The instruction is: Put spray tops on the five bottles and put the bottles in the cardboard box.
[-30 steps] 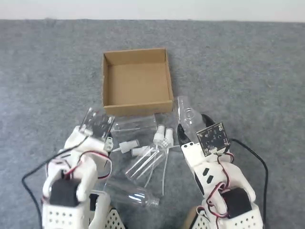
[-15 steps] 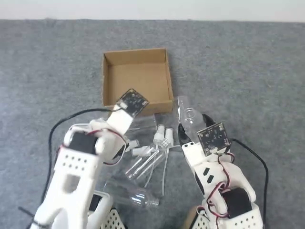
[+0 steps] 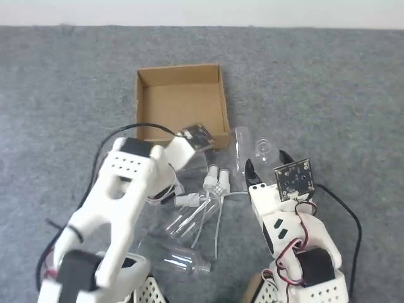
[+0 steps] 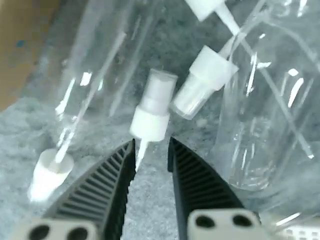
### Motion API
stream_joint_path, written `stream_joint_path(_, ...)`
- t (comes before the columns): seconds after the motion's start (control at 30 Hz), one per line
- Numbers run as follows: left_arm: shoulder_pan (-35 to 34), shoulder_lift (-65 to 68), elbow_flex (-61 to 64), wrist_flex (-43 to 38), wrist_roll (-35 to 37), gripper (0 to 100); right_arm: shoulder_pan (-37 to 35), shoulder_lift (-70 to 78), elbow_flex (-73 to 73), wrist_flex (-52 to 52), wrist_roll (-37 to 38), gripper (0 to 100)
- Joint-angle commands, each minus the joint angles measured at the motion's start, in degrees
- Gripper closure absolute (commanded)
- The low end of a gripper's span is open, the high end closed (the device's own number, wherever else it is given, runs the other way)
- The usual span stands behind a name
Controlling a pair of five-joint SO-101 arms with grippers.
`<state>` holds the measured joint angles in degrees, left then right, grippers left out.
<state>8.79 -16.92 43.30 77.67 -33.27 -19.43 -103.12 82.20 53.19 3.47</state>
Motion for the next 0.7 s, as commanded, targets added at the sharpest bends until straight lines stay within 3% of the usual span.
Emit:
stream_joint_path(0.0, 2.73, 4.22, -3.38, 0.35, -3.96, 90, 0.75, -0.84, -1.23, -1.45, -0.62, 86.5)
stream_joint_path(0.43, 2.11, 6.95, -7.78, 0.18, -4.66, 83, 0.75, -0.84, -1.23, -1.45, -0.62, 86.5)
stream_joint_path(0.67, -2.02, 6.95, -8.13, 0.18, -12.48, 78, 0.75, -0.84, -1.23, -1.45, -0.62, 86.4)
